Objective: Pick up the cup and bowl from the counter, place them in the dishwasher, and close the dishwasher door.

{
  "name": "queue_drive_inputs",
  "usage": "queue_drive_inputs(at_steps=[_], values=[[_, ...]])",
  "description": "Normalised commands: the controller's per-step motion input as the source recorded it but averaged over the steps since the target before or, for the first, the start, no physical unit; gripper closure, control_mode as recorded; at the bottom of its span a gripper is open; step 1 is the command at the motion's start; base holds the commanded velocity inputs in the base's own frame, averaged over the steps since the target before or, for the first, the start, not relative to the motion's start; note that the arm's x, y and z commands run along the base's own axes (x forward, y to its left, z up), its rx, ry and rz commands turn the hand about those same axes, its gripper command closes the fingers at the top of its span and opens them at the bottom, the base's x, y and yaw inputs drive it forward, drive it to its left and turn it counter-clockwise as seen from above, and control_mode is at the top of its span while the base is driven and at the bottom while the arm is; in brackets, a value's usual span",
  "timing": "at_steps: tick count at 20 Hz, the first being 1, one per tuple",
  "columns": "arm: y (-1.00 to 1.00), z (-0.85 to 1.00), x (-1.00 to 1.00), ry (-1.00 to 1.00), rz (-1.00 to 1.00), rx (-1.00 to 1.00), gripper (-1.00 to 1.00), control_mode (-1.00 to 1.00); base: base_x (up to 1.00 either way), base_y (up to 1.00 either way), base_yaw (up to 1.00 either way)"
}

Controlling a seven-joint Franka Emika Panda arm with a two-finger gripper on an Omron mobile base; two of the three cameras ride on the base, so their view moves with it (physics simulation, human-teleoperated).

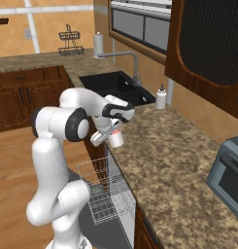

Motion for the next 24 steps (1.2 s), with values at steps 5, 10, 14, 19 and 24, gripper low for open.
queue_drive_inputs(at_steps=[5, 10, 14, 19, 24], values=[[1.0, 0.45, -0.58, 0.29, -0.02, 0.01, 1.0, -1.0, 0.0, 0.0, 0.0], [1.0, 0.16, -0.41, 0.31, -0.06, -0.01, 1.0, -1.0, 0.0, 0.0, 0.0], [0.92, 0.0, -0.03, 0.32, -0.13, -0.1, 1.0, -1.0, 0.0, 0.0, 0.0], [0.52, -0.27, 0.01, 0.23, -0.19, -0.18, 1.0, -1.0, 0.0, 0.0, 0.0], [0.36, -0.51, 0.0, 0.12, -0.18, -0.19, 1.0, -1.0, 0.0, 0.0, 0.0]])
